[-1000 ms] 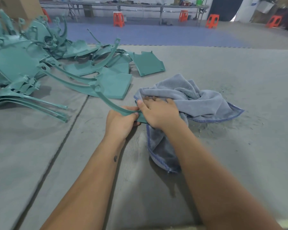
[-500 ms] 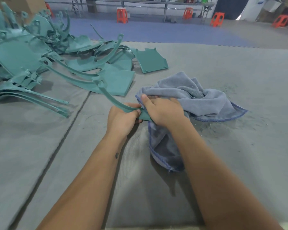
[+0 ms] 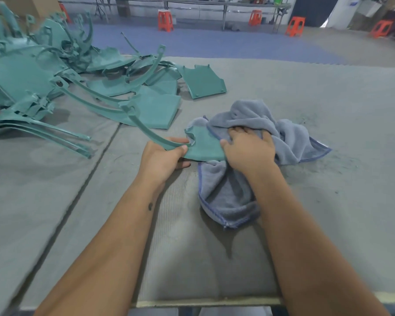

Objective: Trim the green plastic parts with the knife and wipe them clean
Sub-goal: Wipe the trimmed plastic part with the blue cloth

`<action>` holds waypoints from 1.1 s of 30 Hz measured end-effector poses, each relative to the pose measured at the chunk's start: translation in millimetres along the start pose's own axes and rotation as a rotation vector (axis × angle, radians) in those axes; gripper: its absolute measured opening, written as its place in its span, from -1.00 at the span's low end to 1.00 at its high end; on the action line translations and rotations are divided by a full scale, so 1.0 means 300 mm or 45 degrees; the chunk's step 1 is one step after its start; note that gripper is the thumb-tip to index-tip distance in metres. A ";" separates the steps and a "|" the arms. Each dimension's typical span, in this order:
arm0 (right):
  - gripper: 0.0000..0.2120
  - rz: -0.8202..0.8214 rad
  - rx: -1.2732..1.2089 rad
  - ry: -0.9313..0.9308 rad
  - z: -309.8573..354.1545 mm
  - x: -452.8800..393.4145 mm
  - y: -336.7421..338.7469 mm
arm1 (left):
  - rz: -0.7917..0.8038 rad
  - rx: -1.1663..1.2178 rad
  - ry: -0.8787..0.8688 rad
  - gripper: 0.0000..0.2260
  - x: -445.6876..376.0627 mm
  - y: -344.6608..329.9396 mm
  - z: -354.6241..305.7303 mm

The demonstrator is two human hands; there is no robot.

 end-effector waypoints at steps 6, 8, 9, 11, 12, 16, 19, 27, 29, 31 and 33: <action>-0.70 -0.459 -0.564 -0.181 -0.133 0.054 0.056 | -0.039 0.261 -0.020 -0.92 -0.011 0.027 -0.006; -0.72 -0.599 -0.849 -0.303 -0.162 0.063 0.076 | -0.055 0.432 -0.040 -0.90 -0.023 0.038 -0.011; -0.75 -0.674 -0.981 -0.352 -0.168 0.070 0.088 | -0.074 0.498 -0.052 -0.90 -0.029 0.042 -0.014; -0.77 -0.807 -1.307 -0.383 -0.174 0.080 0.097 | -0.131 0.605 -0.057 -0.88 -0.040 0.049 -0.014; -0.76 -0.871 -1.508 -0.373 -0.174 0.088 0.099 | -0.151 0.657 -0.050 -0.85 -0.045 0.049 -0.013; -0.74 -0.972 -1.951 -0.181 -0.124 0.109 0.155 | -0.156 0.806 -0.038 -0.74 -0.055 0.048 -0.012; -0.77 -0.766 -1.997 0.119 -0.002 0.100 0.191 | -0.170 0.712 -0.033 -0.73 -0.059 0.045 -0.006; -0.90 -0.577 -0.817 0.507 0.150 0.131 0.145 | -0.218 0.972 0.039 -0.50 -0.060 0.077 0.001; -0.90 -0.642 -0.694 0.506 0.148 0.139 0.153 | -0.184 0.960 0.065 -0.47 -0.059 0.074 0.000; -0.90 -0.574 -0.754 0.565 0.156 0.133 0.149 | -0.158 0.886 0.105 -0.47 -0.060 0.066 0.005; -0.75 -0.406 -0.847 0.499 0.152 0.110 0.119 | -0.128 0.737 0.138 -0.47 -0.061 0.056 0.011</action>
Point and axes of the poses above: each hand's wrist, its own x-axis away from the middle knuckle, its own y-axis out of the back of the hand, z = x × y, the point moved 7 cm from there along -x, towards the middle knuckle, and after that the axes turned 5 degrees about z, right-handed, at the moved point
